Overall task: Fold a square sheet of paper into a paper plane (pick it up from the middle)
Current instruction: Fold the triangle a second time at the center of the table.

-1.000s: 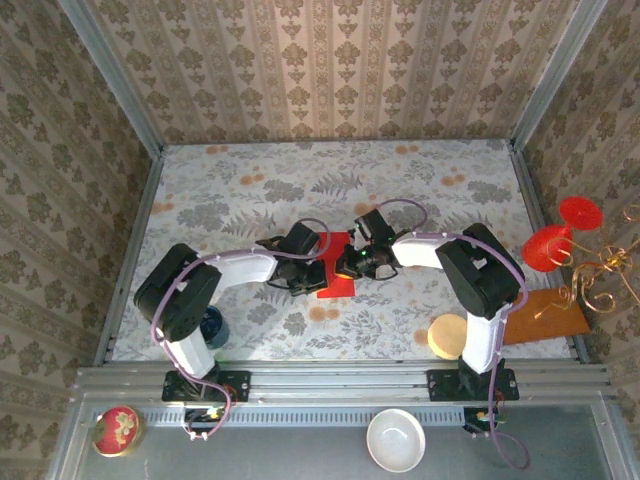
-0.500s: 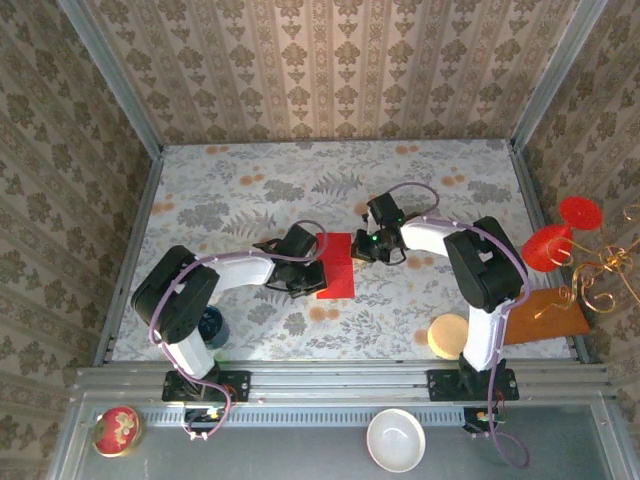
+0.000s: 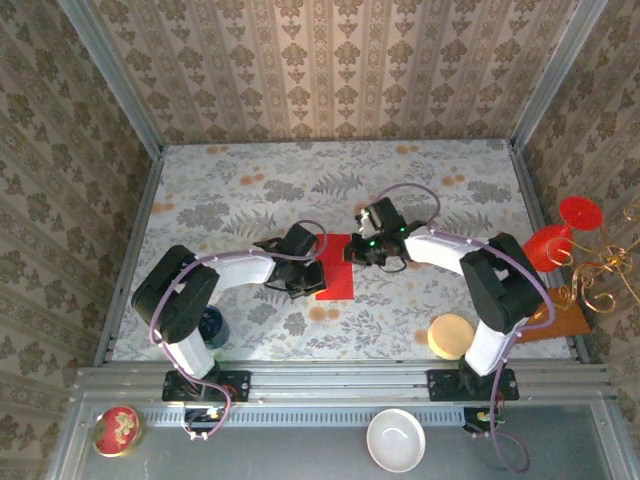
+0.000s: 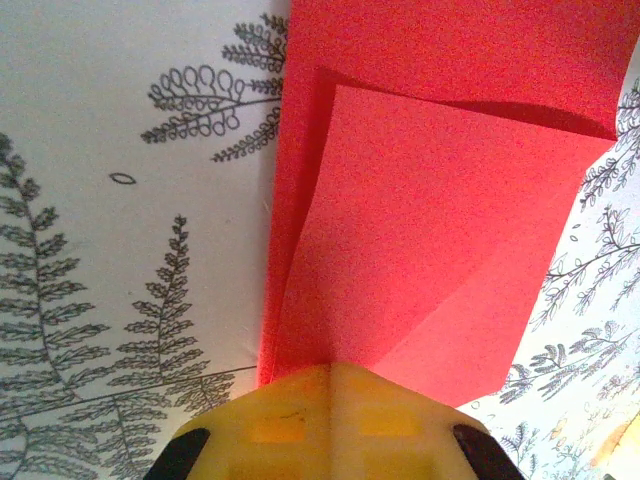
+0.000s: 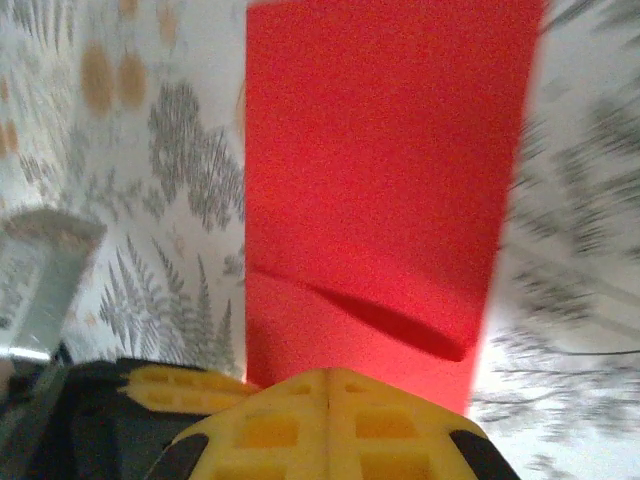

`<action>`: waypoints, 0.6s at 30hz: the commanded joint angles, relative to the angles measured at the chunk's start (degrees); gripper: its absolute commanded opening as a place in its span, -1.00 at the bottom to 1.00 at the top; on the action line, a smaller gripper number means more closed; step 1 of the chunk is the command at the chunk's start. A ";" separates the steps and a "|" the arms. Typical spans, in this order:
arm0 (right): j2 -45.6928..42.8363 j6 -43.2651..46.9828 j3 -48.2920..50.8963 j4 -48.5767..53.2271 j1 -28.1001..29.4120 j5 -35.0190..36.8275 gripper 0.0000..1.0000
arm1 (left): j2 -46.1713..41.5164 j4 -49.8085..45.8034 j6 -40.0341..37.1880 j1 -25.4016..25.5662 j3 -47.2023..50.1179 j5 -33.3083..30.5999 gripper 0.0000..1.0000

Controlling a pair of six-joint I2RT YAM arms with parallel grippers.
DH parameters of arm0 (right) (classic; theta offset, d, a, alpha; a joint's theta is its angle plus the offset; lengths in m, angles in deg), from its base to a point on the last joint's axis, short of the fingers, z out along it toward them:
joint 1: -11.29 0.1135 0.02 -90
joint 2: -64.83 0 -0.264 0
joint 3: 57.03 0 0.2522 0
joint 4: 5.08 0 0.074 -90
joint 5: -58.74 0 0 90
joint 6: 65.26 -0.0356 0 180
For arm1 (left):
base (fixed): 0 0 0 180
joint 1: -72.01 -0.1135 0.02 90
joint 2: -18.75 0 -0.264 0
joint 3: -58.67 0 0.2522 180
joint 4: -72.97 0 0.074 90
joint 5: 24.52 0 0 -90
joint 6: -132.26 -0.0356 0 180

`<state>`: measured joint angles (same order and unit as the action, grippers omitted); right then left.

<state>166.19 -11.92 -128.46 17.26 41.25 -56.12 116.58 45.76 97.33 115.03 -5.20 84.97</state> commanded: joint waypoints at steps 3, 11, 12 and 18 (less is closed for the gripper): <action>5.13 -2.44 -0.26 -2.50 3.63 -3.11 -0.95 | 2.56 -6.06 -0.60 -0.05 0.84 -0.85 -0.98; 7.87 -1.82 -0.15 -0.24 2.39 1.84 -0.98 | 2.67 -6.56 0.17 -0.10 1.89 -1.08 -0.99; 8.06 -2.09 0.32 -0.29 1.57 2.62 -0.98 | 2.64 -6.71 0.37 -0.12 2.15 -1.19 -0.99; 7.54 -3.93 3.31 -1.10 -4.65 4.84 -0.98 | 2.29 -6.52 1.51 -0.12 4.26 -1.49 -1.00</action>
<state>172.58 -14.65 -127.37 14.53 40.94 -59.47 116.64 47.46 97.74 115.03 -4.47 85.19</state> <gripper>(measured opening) 0.068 0.049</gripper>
